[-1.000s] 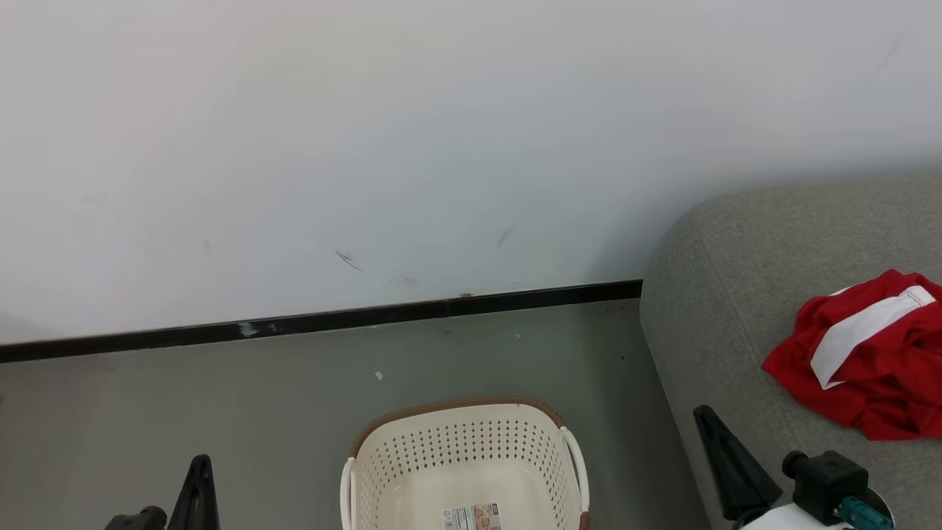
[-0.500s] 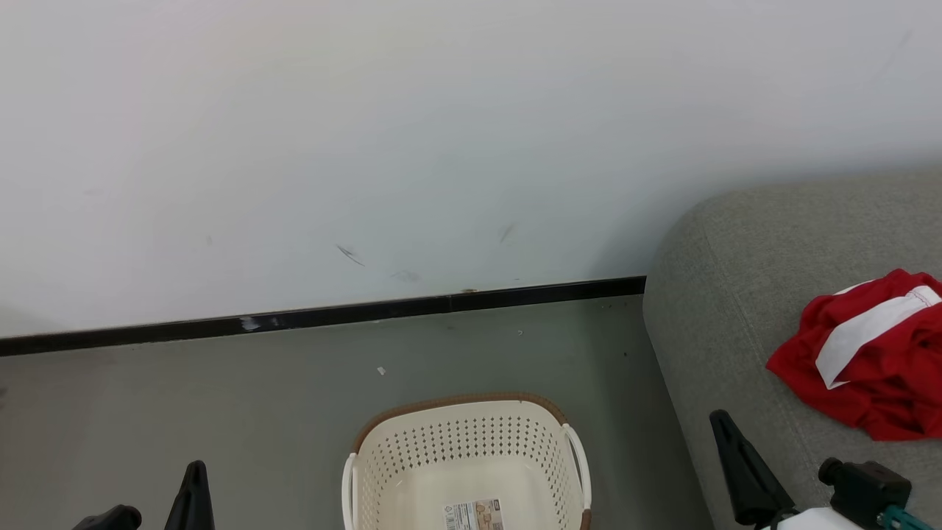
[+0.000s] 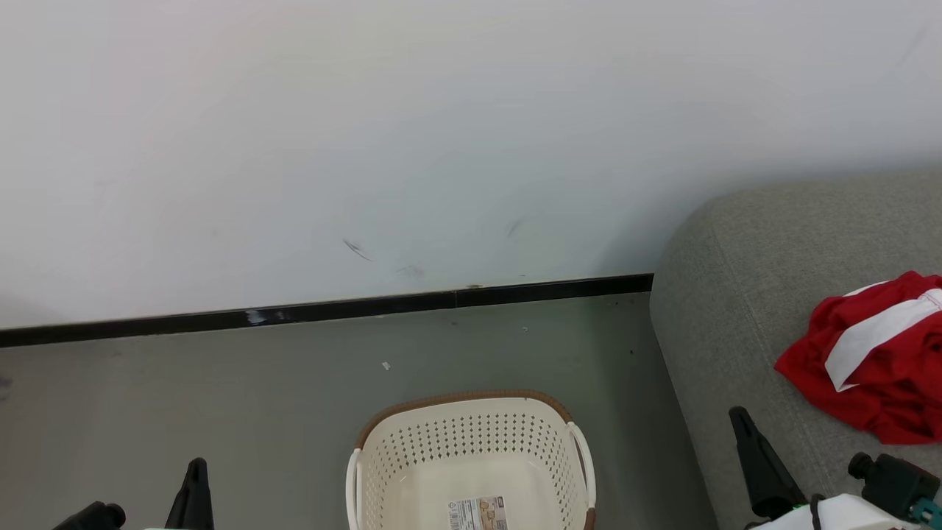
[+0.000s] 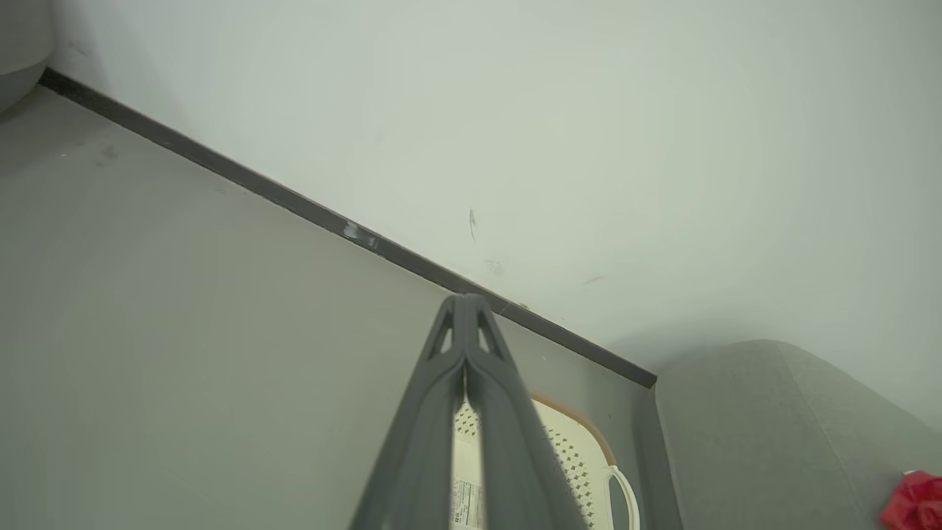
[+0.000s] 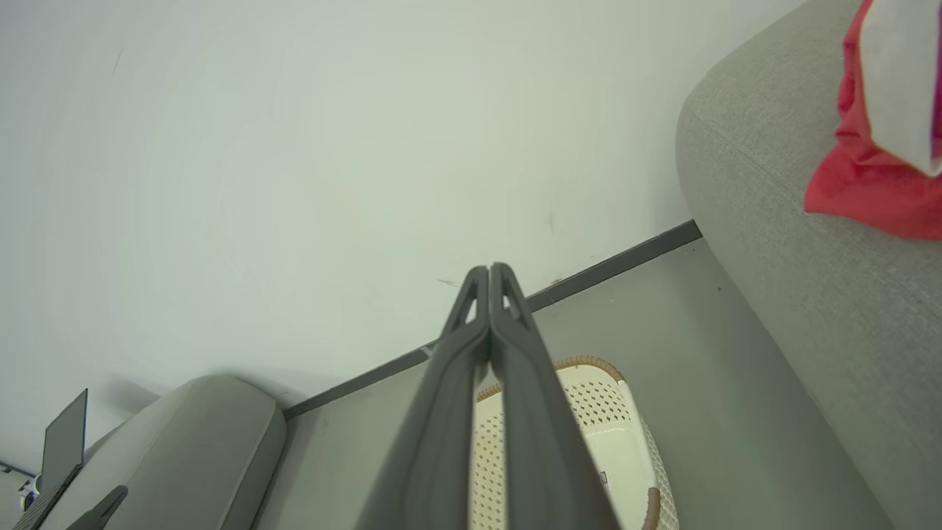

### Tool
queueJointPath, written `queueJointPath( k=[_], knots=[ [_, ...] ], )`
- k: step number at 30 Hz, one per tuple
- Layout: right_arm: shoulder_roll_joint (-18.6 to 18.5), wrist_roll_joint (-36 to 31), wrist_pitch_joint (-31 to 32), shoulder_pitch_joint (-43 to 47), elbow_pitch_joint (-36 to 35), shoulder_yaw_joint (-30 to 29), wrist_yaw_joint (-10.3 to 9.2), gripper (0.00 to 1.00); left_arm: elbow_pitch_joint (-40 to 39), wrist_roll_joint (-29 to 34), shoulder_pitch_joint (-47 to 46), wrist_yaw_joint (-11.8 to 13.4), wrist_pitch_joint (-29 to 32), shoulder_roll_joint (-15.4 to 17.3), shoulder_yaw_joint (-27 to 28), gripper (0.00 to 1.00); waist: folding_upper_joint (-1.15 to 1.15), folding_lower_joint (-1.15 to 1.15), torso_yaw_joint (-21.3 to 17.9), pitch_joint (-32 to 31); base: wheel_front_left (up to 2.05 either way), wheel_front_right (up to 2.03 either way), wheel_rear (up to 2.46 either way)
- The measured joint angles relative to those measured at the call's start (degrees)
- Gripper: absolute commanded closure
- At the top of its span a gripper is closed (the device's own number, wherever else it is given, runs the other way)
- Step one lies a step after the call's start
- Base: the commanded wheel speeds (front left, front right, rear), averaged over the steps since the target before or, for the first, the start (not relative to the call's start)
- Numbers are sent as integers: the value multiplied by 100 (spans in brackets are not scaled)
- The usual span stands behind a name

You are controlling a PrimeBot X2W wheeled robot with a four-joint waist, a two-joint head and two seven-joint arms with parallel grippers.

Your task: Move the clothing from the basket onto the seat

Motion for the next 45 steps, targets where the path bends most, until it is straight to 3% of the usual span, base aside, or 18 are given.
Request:
queueJointPath(
  k=[8,26,45],
  knots=[
    [-92,782,154,-97,154,-26,0,100,19,-566,-115,-134,163,-33,96,100,0,1,25,14,0,0,0],
    [-224,2542,410,-418,431,-88,0,100,104,-1819,-250,-456,505,-155,314,100,0,-39,76,98,0,0,0],
    [-369,4363,712,-689,727,-126,0,100,171,-3162,-464,-812,872,-236,553,100,0,-46,129,172,0,0,0]
  ],
)
